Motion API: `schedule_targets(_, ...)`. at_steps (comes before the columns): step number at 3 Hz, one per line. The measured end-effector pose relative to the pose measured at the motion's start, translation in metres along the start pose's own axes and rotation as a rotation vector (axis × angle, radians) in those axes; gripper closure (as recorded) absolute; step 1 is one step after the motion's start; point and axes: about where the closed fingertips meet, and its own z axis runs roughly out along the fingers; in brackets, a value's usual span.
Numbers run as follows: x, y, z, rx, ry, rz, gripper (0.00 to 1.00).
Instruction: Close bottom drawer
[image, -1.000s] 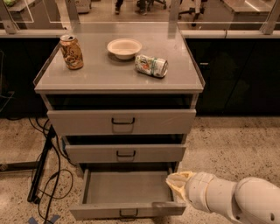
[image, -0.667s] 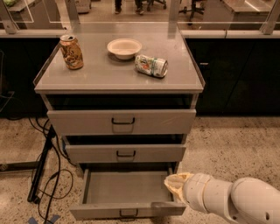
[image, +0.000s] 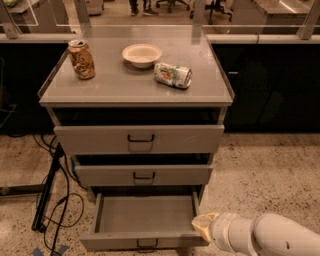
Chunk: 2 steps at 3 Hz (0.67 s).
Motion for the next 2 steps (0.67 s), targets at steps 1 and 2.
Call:
schedule_targets(1, 0.034, -0.006, 0.016, -0.002, -0.022, 0.023, 1.00)
schedule_targets(2, 0.062, -0.018, 0.034, 0.023, -0.060, 0.021, 1.00)
